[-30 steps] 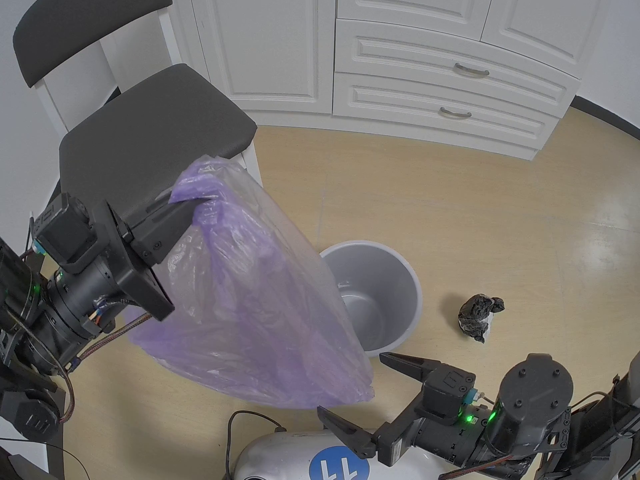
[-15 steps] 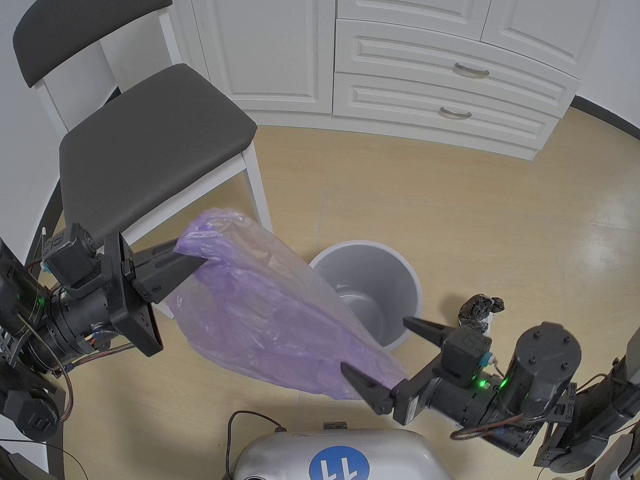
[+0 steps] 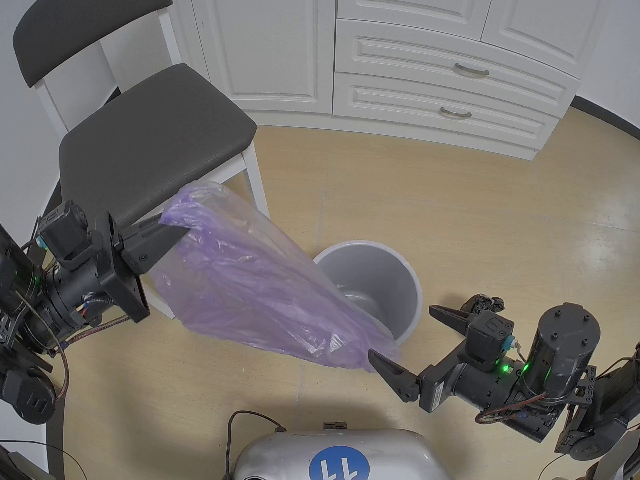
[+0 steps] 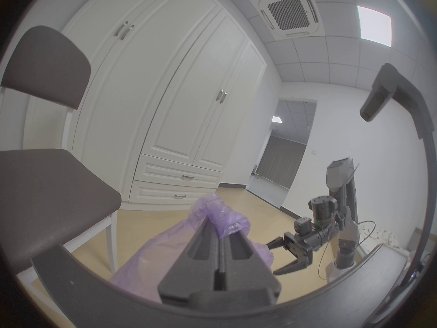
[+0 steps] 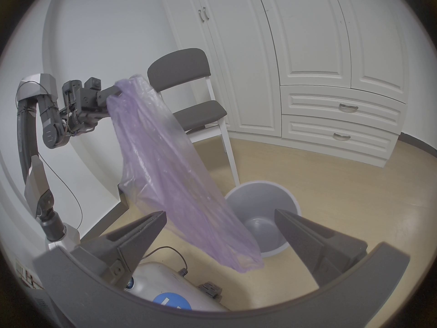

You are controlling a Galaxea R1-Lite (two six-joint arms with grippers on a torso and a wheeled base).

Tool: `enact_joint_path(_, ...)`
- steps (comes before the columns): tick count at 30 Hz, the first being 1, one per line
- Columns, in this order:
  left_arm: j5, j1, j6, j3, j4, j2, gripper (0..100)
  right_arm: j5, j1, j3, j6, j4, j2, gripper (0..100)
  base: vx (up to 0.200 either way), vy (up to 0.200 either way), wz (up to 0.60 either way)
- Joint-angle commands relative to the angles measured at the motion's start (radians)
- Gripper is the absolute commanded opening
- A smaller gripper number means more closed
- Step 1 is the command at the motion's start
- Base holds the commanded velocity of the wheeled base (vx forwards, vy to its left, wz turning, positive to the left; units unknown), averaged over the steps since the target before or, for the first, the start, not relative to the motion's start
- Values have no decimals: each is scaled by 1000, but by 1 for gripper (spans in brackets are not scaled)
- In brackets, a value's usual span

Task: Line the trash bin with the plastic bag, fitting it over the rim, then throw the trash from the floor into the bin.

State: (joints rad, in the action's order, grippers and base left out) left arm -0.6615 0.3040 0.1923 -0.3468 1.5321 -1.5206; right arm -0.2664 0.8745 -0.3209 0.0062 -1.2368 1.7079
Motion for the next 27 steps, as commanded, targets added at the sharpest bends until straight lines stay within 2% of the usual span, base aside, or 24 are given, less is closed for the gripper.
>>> enact_joint_path(1,5,-13,32,-38,0,-21,0,1,8,9,0,-1,15,100,0,0,0)
enact_joint_path(5,14,-13,70,-64,0,-16,0,4,9,11,1,-6,49,100,0,0,0)
enact_joint_path(11,80,-11,118,-100,0,10,0,26,-3,-6,12,-16,124,100,0,0,0)
enact_joint_path(19,94,-16,167,-115,2,45,0,30,-9,-40,58,-82,237,100,0,0,0)
enact_joint_path(27,94,-23,167,-103,2,66,0,32,-118,-67,52,-142,279,100,0,0,0)
